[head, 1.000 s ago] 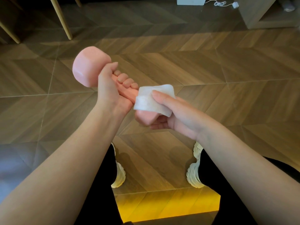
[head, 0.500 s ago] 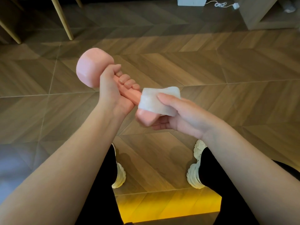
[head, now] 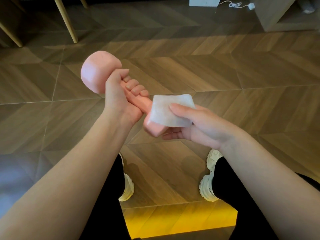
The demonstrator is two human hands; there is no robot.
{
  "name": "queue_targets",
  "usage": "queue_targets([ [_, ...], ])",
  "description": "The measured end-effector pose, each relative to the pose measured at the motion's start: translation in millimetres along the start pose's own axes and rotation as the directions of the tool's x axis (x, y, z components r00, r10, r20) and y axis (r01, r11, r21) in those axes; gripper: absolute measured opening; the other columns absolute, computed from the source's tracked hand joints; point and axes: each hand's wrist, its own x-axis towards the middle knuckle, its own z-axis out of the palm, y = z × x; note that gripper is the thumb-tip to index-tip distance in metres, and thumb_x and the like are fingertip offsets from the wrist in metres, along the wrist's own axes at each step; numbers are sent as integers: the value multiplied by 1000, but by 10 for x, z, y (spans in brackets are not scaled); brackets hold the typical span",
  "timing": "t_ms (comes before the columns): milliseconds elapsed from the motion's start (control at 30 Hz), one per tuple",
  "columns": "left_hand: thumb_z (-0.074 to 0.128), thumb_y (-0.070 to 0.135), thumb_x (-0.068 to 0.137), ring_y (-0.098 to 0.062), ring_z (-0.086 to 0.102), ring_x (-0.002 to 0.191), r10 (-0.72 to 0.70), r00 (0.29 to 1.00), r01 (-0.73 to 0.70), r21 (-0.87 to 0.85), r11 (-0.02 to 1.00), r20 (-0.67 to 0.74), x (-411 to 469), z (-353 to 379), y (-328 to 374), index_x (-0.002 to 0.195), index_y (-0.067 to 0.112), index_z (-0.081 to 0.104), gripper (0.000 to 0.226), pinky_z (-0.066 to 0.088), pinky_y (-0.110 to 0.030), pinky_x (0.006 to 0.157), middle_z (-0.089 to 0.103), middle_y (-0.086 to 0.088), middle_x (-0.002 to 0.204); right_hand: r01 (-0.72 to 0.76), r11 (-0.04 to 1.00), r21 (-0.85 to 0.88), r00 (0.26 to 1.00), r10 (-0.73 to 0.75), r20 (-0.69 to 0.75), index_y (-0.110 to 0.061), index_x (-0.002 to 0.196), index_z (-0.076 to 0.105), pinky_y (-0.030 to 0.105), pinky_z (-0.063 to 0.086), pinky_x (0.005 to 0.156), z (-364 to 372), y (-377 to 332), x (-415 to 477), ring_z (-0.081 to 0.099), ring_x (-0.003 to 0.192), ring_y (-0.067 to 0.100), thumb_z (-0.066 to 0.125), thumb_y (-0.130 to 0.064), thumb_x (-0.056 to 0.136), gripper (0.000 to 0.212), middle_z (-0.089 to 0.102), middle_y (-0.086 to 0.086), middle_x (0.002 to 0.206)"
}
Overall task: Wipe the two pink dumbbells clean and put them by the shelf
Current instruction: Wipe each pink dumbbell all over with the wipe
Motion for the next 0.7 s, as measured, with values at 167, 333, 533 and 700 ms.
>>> queue_targets([
  [167,47,18,93,-11,21,42,7,1000,-6,53,999,-13,-11,9,-40,61,21,31,35,28,-21,43,22,8,50,30,980,-196,983,-64,-173,-25,125,57,36,54,73,133,141,103,67,88,17,76,-48,69,64,59,12,127],
  [333,46,17,93,-11,22,42,1,1000,-2,42,999,9,-2,22,-59,61,21,32,35,29,-21,45,23,7,51,-14,991,-130,976,-15,-216,-19,127,60,40,54,80,80,81,93,62,87,22,52,-49,97,43,67,8,101],
  [533,47,18,92,-10,22,41,-7,1000,7,33,999,0,0,-9,-24,59,22,32,37,28,-21,43,23,8,49,24,999,-47,1000,-24,1,-19,134,52,41,55,83,-10,91,22,66,101,21,66,-29,84,53,61,13,125],
  [700,45,17,93,-11,20,42,6,1000,-5,84,996,-6,-18,23,-71,62,22,29,35,27,-21,42,21,7,51,6,986,-169,966,-49,-252,-16,132,53,40,53,76,139,172,150,63,87,20,63,-48,91,53,66,10,104],
])
